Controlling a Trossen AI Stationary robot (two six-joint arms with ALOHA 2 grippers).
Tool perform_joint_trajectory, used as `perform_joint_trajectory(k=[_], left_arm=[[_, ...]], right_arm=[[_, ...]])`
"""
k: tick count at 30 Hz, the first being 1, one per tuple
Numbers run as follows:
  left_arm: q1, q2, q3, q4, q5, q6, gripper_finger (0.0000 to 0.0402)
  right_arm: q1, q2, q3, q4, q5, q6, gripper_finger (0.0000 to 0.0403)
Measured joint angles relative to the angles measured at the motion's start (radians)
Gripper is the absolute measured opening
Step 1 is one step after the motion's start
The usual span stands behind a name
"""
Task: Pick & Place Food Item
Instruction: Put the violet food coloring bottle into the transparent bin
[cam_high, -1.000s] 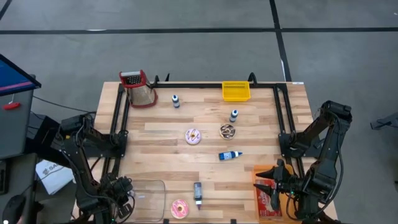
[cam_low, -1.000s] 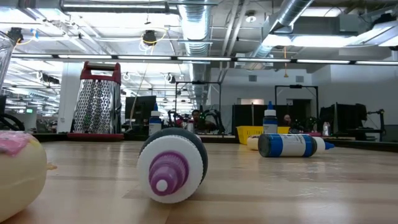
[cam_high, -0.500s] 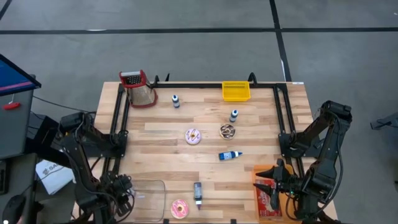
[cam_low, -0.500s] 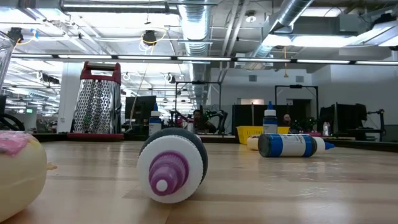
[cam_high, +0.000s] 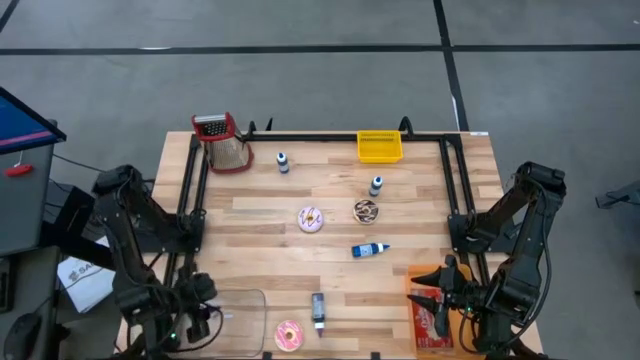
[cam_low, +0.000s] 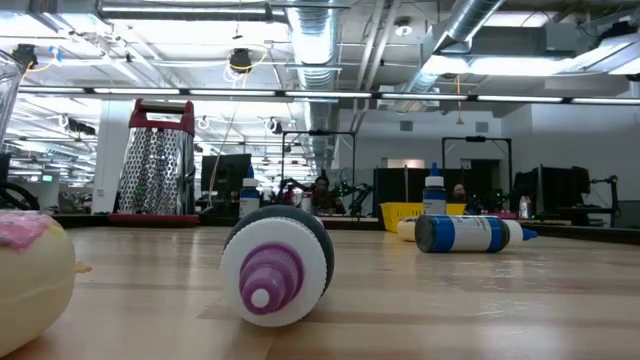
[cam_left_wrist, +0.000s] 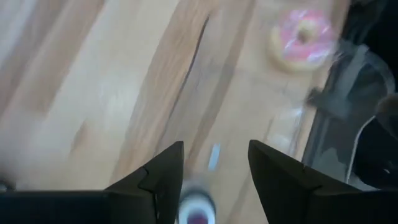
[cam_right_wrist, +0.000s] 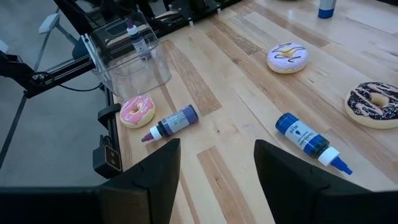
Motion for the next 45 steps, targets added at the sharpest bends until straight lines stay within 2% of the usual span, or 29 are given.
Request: perform_joint_trajectory(k=[3, 7, 11, 15, 18, 23, 27, 30, 32, 35, 37, 40, 45], left_arm=[[0.077, -0.020, 0.000, 0.037, -0.049, 0.174, 0.0174], [0.223, -0.024, 0.000, 0.176, -0.037, 0.510, 0.0171], [0.374, -0.001, 0.000, 0.417, 0.053, 0.891, 0.0170], [0.501, 0.023, 0.000, 0.527, 0.141, 1.116, 0.0167], [0.578, 0.041, 0.000, 0.525, 0.145, 1.208, 0.0161], [0.731, 0.052, 0.000, 0.519, 0.062, 1.180, 0.0149], [0.889, 0.024, 0.003, 0.526, 0.065, 1.199, 0.0143], [0.997, 0.018, 0.005, 0.552, 0.207, 1.291, 0.0141], [1.044, 0.015, 0.005, 0.570, 0.371, 1.351, 0.0141], [1.062, 0.024, 0.007, 0.634, 0.634, 1.439, 0.0141], [1.031, 0.036, 0.005, 0.634, 0.714, 1.478, 0.0141], [0.950, 0.048, 0.004, 0.635, 0.715, 1.501, 0.0141], [0.806, 0.103, 0.005, 0.725, 0.616, 1.506, 0.0141]], right_arm=[[0.000, 0.000, 0.000, -0.007, 0.000, 0.000, 0.0198], [0.000, 0.000, 0.000, -0.009, 0.000, 0.000, 0.0198], [0.000, 0.000, 0.000, -0.018, 0.000, 0.000, 0.0198], [0.000, 0.000, 0.000, -0.018, 0.000, 0.000, 0.0198], [0.002, 0.000, 0.000, -0.019, 0.000, 0.000, 0.0198], [-0.001, 0.000, 0.000, -0.023, 0.000, 0.000, 0.0198], [-0.013, 0.000, 0.000, -0.019, 0.000, -0.015, 0.0198], [-0.013, 0.000, 0.000, -0.015, 0.000, -0.024, 0.0198], [-0.009, 0.000, 0.000, -0.015, 0.000, -0.024, 0.0198], [0.004, 0.000, 0.000, -0.009, 0.000, -0.024, 0.0198], [0.009, 0.000, 0.000, -0.003, 0.000, -0.023, 0.0198], [0.020, 0.000, 0.000, 0.009, 0.000, -0.024, 0.0198], [0.023, 0.000, 0.000, 0.016, 0.011, -0.026, 0.0198]])
